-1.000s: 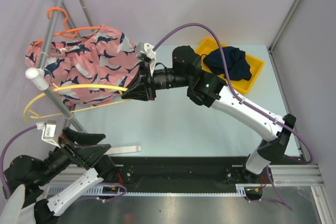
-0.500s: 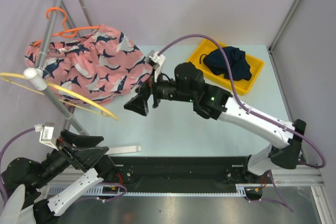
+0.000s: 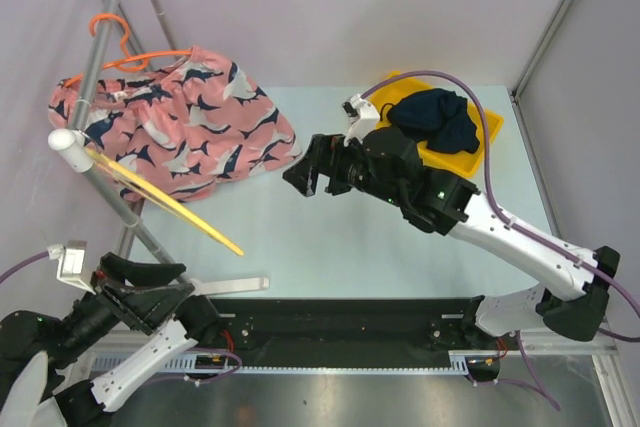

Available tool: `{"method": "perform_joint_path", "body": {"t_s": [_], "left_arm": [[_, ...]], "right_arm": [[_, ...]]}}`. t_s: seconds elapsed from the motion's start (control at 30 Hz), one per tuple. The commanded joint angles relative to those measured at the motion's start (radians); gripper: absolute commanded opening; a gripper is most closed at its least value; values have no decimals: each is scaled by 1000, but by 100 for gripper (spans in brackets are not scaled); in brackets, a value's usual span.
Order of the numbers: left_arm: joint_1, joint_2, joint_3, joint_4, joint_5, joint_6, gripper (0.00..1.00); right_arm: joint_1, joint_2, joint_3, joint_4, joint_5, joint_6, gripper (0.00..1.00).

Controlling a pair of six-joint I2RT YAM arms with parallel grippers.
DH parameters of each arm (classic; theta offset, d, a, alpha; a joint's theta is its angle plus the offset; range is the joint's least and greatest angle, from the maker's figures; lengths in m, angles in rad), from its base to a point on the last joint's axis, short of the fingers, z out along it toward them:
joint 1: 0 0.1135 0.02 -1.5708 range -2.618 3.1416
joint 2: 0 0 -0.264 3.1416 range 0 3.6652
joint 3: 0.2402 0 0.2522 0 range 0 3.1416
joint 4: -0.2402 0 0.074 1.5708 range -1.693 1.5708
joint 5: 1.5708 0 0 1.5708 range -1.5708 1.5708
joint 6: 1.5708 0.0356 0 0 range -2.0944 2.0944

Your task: Remove the shorts from the hanger

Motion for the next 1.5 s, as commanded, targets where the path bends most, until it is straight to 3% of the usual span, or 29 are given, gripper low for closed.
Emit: {"method": "perform_joint_path", "body": {"t_s": [0.0, 0.27, 0.57, 0.9, 1.23, 1.33, 1.47], "left_arm": [[-3, 29, 22, -8, 9, 12, 100], [-3, 18, 13, 32, 29, 70, 100], [-3, 32, 79, 31, 38, 230, 100], [-3, 19, 57, 46, 56, 294, 100], [-3, 62, 71, 32, 41, 282, 100], [-3, 76, 91, -9, -12, 256, 100], [-3, 102, 120, -61, -42, 228, 100]], "right_arm": [[-33, 62, 1, 52, 28, 1, 100], [-170, 212, 72, 315, -134, -176, 100], [-188, 546, 406, 438, -252, -502, 100], [-240, 836, 757, 550, -343, -539, 100], [-262, 993, 888, 712, -528, -418, 99], [-254, 1028, 934, 763, -574, -361, 92], [-239, 1080, 980, 798, -605, -320, 76]]}}
